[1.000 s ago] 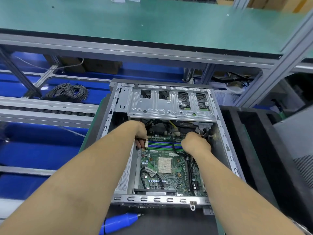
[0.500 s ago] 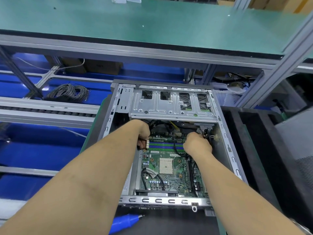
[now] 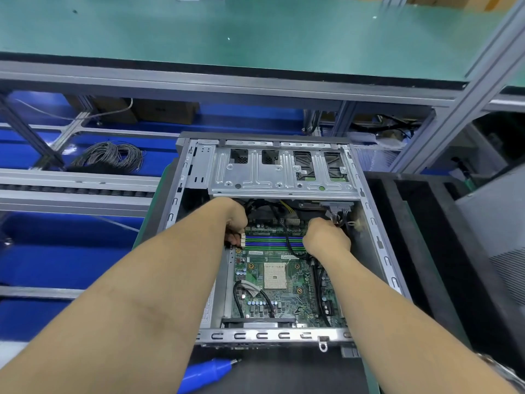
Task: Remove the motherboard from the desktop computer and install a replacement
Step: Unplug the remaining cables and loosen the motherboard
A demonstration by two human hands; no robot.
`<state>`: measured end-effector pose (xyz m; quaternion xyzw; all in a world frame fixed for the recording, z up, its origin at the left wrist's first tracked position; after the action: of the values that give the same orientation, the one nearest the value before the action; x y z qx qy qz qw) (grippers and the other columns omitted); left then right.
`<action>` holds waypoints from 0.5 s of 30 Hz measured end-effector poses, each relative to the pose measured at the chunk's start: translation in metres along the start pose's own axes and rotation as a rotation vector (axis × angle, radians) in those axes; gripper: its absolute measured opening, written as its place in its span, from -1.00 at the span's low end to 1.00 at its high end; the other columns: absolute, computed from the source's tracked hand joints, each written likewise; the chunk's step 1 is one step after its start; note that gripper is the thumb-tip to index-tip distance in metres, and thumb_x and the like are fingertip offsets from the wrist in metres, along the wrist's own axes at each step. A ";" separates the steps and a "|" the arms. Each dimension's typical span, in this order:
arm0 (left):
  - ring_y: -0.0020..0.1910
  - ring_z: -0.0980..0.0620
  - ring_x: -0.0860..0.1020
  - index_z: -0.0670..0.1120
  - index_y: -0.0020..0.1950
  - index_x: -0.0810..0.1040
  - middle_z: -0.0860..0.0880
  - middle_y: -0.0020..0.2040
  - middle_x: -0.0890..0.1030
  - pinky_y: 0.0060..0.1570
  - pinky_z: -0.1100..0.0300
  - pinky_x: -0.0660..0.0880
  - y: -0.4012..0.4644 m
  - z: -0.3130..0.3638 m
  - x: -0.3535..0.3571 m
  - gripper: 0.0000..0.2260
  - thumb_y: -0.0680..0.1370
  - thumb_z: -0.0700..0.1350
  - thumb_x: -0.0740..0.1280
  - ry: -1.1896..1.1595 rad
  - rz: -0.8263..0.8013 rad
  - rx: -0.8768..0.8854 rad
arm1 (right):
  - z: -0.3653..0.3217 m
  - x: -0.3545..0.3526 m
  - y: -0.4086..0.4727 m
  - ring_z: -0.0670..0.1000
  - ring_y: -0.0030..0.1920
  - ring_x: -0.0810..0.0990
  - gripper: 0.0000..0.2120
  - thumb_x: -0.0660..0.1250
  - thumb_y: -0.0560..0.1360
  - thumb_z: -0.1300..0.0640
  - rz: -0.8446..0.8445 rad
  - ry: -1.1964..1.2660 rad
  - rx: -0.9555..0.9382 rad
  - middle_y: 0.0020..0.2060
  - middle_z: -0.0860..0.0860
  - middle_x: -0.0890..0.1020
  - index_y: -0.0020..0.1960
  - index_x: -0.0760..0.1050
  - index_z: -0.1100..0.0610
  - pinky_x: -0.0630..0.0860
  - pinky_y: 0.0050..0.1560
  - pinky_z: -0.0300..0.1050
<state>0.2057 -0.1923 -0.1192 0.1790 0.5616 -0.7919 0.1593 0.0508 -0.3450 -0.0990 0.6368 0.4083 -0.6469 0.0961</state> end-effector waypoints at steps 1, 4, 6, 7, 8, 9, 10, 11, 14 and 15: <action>-0.62 0.11 0.53 -0.28 -0.20 0.48 -0.17 -0.26 0.56 -0.61 0.31 0.45 0.001 -0.001 0.000 -0.64 0.73 -0.23 0.06 -0.016 0.000 -0.004 | 0.000 0.000 0.000 0.22 0.14 0.56 -0.69 0.20 0.54 0.26 0.003 -0.006 -0.005 0.15 0.13 0.58 0.26 0.47 0.16 0.43 -0.08 -0.04; -0.54 0.08 0.56 -0.38 -0.04 0.49 -0.16 -0.24 0.59 -0.48 0.25 0.54 0.000 -0.001 -0.001 -0.71 0.72 -0.24 0.09 -0.006 0.000 -0.022 | 0.000 0.001 -0.001 0.21 0.14 0.56 -0.68 0.20 0.54 0.26 0.002 -0.025 -0.013 0.15 0.13 0.57 0.27 0.45 0.14 0.43 -0.09 -0.02; -0.46 0.09 0.56 -0.42 0.23 0.44 -0.12 -0.22 0.63 -0.35 0.22 0.56 -0.004 0.000 -0.001 -0.76 0.70 -0.27 0.11 0.038 0.015 -0.014 | 0.000 0.001 -0.001 0.22 0.14 0.56 -0.68 0.20 0.54 0.26 0.002 -0.040 -0.015 0.15 0.13 0.57 0.27 0.45 0.15 0.43 -0.09 -0.01; -0.47 0.10 0.55 -0.42 0.30 0.42 -0.11 -0.20 0.65 -0.35 0.24 0.57 -0.006 0.001 -0.001 -0.73 0.70 -0.28 0.12 0.057 0.017 -0.008 | 0.000 0.002 -0.001 0.22 0.13 0.56 -0.69 0.19 0.54 0.27 -0.001 -0.044 -0.017 0.14 0.14 0.57 0.27 0.45 0.15 0.43 -0.10 -0.01; -0.48 0.11 0.55 -0.43 0.32 0.41 -0.12 -0.16 0.66 -0.39 0.26 0.56 -0.006 0.002 -0.001 -0.72 0.70 -0.28 0.12 0.069 0.011 -0.001 | 0.000 0.002 0.000 0.22 0.13 0.56 -0.70 0.19 0.54 0.27 -0.005 -0.045 -0.021 0.14 0.14 0.57 0.27 0.45 0.16 0.43 -0.10 -0.01; -0.49 0.11 0.54 -0.44 0.34 0.41 -0.15 -0.07 0.68 -0.42 0.28 0.55 -0.007 0.002 0.000 -0.71 0.70 -0.28 0.12 0.084 0.001 0.006 | 0.000 0.002 0.000 0.23 0.13 0.56 -0.70 0.19 0.55 0.27 -0.010 -0.047 -0.025 0.14 0.14 0.57 0.27 0.45 0.17 0.43 -0.10 -0.01; -0.49 0.10 0.54 -0.44 0.35 0.40 -0.19 0.02 0.68 -0.41 0.28 0.56 -0.008 0.003 0.001 -0.70 0.70 -0.29 0.11 0.108 -0.002 0.012 | -0.001 0.002 0.000 0.23 0.13 0.56 -0.70 0.19 0.55 0.28 -0.016 -0.053 -0.027 0.14 0.15 0.56 0.27 0.45 0.18 0.44 -0.10 0.00; -0.47 0.09 0.55 -0.44 0.36 0.39 -0.21 0.05 0.68 -0.34 0.24 0.59 -0.010 0.006 0.001 -0.69 0.70 -0.29 0.09 0.142 0.009 0.022 | -0.001 0.002 0.000 0.23 0.12 0.56 -0.70 0.19 0.56 0.29 -0.022 -0.064 -0.034 0.14 0.15 0.56 0.28 0.45 0.19 0.44 -0.11 0.00; -0.30 -0.03 0.60 -0.32 0.20 0.50 -0.17 -0.08 0.67 -0.09 0.07 0.62 -0.022 0.014 0.001 -0.76 0.64 -0.33 0.10 0.369 0.132 0.078 | -0.001 0.003 -0.003 0.23 0.07 0.58 -0.68 0.18 0.55 0.32 -0.020 -0.121 -0.086 0.11 0.18 0.56 0.29 0.43 0.23 0.47 -0.13 0.00; -0.27 -0.04 0.57 -0.24 0.04 0.51 -0.12 -0.14 0.63 -0.11 0.06 0.59 -0.029 0.018 0.001 -0.82 0.61 -0.33 0.12 0.484 0.195 0.102 | -0.001 0.002 -0.005 0.23 0.03 0.58 -0.68 0.17 0.55 0.33 -0.012 -0.146 -0.113 0.08 0.17 0.56 0.29 0.43 0.24 0.47 -0.15 0.00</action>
<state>0.1900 -0.1998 -0.0904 0.4243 0.5230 -0.7342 0.0864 0.0476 -0.3403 -0.0988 0.5791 0.4398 -0.6681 0.1575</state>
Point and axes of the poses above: each hand's wrist, its own y-axis towards the middle knuckle, its own x-axis out of the palm, z = x × y, the point moved 3 cm from there along y, towards the middle knuckle
